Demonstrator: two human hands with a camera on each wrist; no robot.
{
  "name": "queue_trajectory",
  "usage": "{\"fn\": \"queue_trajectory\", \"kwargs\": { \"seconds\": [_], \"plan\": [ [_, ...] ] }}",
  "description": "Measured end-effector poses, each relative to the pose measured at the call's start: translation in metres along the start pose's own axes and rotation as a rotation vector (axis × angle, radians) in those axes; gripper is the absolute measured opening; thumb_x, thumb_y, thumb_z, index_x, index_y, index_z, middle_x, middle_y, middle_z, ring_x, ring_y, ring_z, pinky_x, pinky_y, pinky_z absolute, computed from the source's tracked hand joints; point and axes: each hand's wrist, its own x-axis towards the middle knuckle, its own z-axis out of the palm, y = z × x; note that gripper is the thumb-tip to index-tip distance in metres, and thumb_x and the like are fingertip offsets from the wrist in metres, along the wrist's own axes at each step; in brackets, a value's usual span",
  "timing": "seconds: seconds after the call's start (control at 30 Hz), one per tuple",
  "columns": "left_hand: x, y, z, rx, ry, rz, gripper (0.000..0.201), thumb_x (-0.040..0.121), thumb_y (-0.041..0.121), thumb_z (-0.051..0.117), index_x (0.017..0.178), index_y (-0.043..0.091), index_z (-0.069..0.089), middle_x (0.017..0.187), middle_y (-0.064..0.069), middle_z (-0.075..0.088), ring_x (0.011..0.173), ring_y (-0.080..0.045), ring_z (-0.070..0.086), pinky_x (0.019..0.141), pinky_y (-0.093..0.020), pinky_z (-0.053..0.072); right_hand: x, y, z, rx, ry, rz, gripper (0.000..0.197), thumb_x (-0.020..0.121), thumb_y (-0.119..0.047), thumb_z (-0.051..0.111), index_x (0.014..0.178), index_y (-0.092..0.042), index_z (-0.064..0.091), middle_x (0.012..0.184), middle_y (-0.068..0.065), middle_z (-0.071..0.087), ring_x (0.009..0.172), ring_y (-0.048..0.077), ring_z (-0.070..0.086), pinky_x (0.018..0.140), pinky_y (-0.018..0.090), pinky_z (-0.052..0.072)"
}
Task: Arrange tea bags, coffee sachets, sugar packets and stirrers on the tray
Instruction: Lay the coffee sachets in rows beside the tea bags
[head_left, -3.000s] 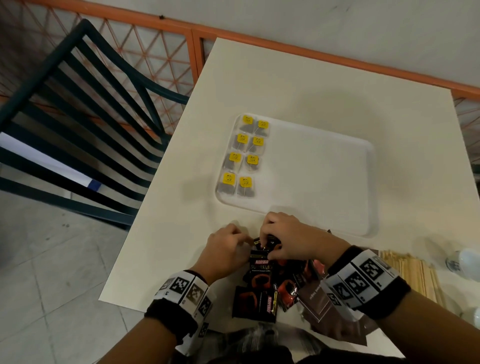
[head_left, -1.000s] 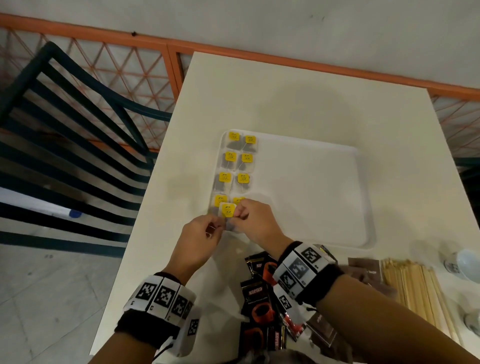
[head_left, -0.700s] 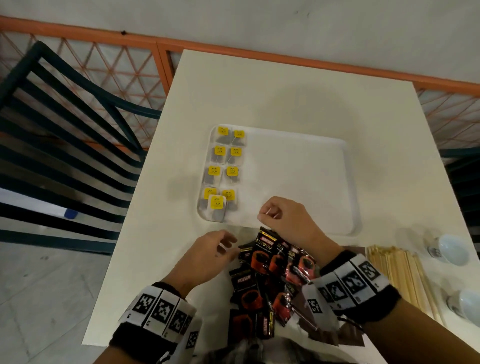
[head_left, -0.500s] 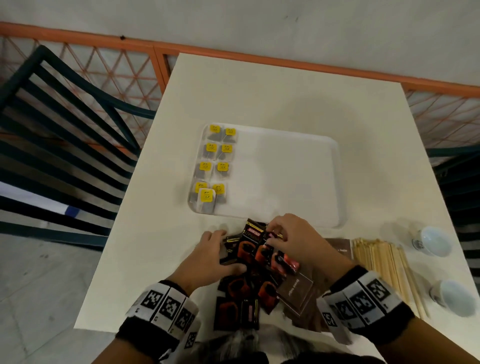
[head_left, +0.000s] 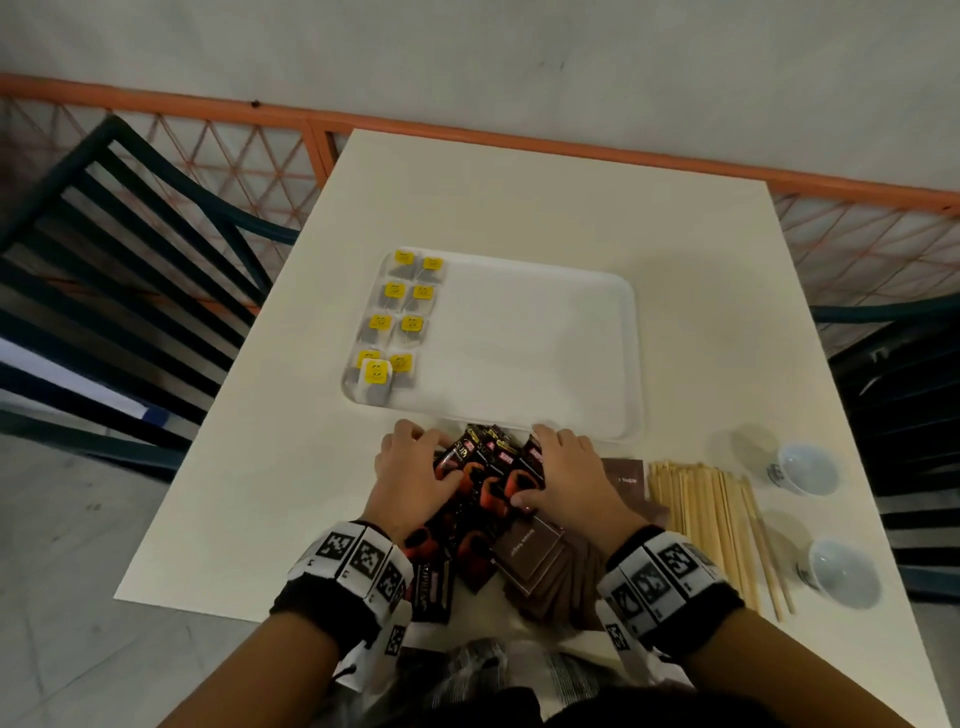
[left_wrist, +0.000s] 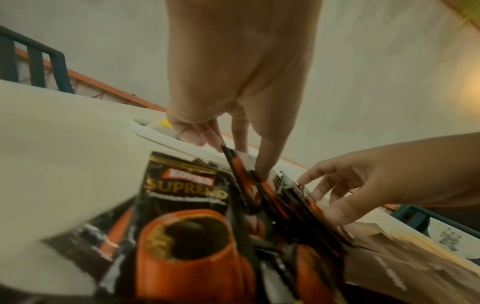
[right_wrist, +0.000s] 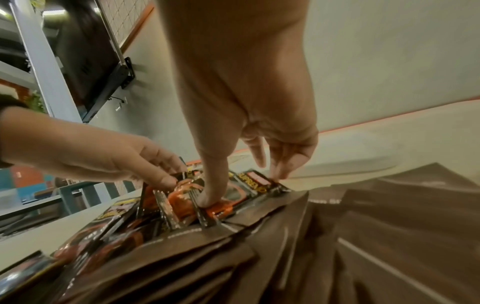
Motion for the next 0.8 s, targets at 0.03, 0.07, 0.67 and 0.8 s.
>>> {"fn": "queue_trajectory", "kwargs": {
  "seconds": [0.03, 0.07, 0.67, 0.8],
  "plan": [
    [-0.001, 0.003, 0.003, -0.052, -0.003, 0.009, 0.036, 0.084, 0.027, 0.063, 0.118, 0.015, 0.056, 0.118, -0.008, 0.047, 0.113, -0.024, 0.046, 0.097, -0.031, 0.036, 0.001, -0.001, 0.001, -0.018, 0.008, -0.008, 0.084, 0.073, -0.048, 0.071, 0.138, -0.013, 0.03, 0.134, 0.011, 0.039, 0.124, 0.028, 0.034, 0.103, 0.038, 0.032],
    [-0.002, 0.007, 0.004, -0.116, -0.021, 0.009, 0.034, 0.086, 0.023, 0.06, 0.118, 0.013, 0.054, 0.116, -0.008, 0.053, 0.111, -0.024, 0.051, 0.094, -0.03, 0.04, 0.001, -0.002, 0.001, -0.037, 0.02, -0.02, 0.083, 0.072, -0.05, 0.07, 0.136, -0.013, 0.032, 0.132, 0.01, 0.038, 0.124, 0.028, 0.033, 0.103, 0.038, 0.031],
    [-0.014, 0.015, -0.031, -0.582, -0.214, 0.128, 0.034, 0.088, 0.031, 0.059, 0.118, 0.022, 0.046, 0.104, 0.01, 0.063, 0.097, -0.004, 0.061, 0.082, -0.018, 0.048, -0.005, -0.039, -0.022, 0.398, 0.016, -0.348, 0.09, 0.083, -0.032, 0.066, 0.149, -0.022, 0.006, 0.13, 0.002, 0.034, 0.119, 0.003, 0.035, 0.098, 0.016, 0.031],
    [-0.016, 0.005, -0.053, -0.618, -0.207, 0.181, 0.031, 0.089, 0.029, 0.057, 0.118, 0.022, 0.049, 0.108, 0.008, 0.065, 0.099, 0.0, 0.061, 0.086, -0.019, 0.049, -0.005, -0.069, -0.033, 0.352, 0.074, -0.425, 0.099, 0.08, -0.033, 0.069, 0.148, -0.022, -0.003, 0.124, 0.002, 0.036, 0.11, 0.009, 0.042, 0.087, 0.016, 0.033]
  ]
}}
